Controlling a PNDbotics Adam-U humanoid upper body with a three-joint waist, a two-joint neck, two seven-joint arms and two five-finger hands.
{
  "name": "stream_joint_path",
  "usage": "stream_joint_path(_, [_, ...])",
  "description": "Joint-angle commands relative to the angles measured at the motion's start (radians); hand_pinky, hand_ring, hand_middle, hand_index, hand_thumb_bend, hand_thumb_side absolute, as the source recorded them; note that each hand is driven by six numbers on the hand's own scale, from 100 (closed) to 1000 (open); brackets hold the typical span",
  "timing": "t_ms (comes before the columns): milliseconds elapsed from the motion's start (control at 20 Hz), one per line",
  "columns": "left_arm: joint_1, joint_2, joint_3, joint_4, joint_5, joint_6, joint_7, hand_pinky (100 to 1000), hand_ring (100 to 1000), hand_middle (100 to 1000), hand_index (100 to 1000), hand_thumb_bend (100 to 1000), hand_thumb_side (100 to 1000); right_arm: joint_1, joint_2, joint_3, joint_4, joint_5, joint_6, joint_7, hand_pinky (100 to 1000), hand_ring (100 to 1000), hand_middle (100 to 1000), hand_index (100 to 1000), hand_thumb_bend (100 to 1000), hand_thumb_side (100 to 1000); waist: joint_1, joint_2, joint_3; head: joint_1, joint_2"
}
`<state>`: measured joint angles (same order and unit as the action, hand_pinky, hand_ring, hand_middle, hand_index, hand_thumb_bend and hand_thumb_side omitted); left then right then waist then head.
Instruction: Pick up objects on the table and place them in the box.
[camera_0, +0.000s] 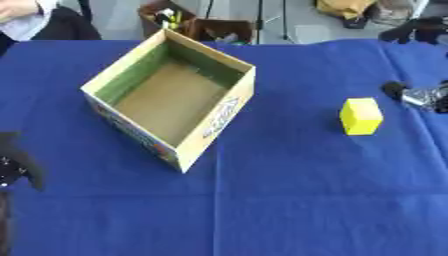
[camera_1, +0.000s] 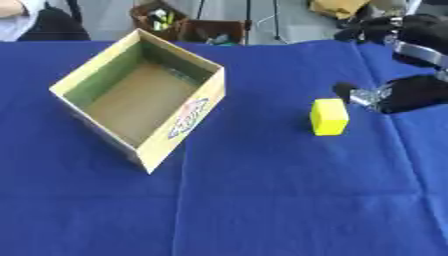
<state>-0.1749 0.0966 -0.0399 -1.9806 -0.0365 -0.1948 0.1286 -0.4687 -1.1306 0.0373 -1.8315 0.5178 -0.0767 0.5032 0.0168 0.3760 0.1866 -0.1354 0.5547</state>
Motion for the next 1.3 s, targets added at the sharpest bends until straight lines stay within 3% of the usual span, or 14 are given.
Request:
stream_joint_path(50, [-0.002,0.018,-0.006,-0.019,0.001,0.001,-0.005,252,379,397,674,100,946,-0.022,-0.020,0.011,0.023,0.047,-0.022,0.045,862,885,904,1000,344,758,-0.004,-0.020,0.002,-0.006,-0.015])
stream_joint_path(650, [-0.002,0.017,-0.011,-0.019,-0.006,0.008,-0.011,248,377,396,672,100,948,-0.088,0.013,0.058,0.115,0.096,-0.050,0.142,858,885,911,1000,368,724,-0.007,-0.012,0.009,-0.017,-0.021])
stream_joint_path(1000, [-0.002,0.014,-0.014,-0.019,-0.011,0.009,-0.014,246,375,395,671,100,950,-0.136,0.046,0.089,0.194,0.139,-0.066,0.149,851,883,905,1000,378,712,-0.008,-0.002,0.016,-0.023,-0.030])
stream_joint_path(1300, [-0.004,0.011,-0.013,-0.019,-0.019,0.010,-0.013,244,375,394,670,100,952,-0.134,0.055,0.109,0.224,0.174,-0.091,0.160,849,885,904,1000,388,710,-0.011,0.013,0.020,-0.024,-0.037])
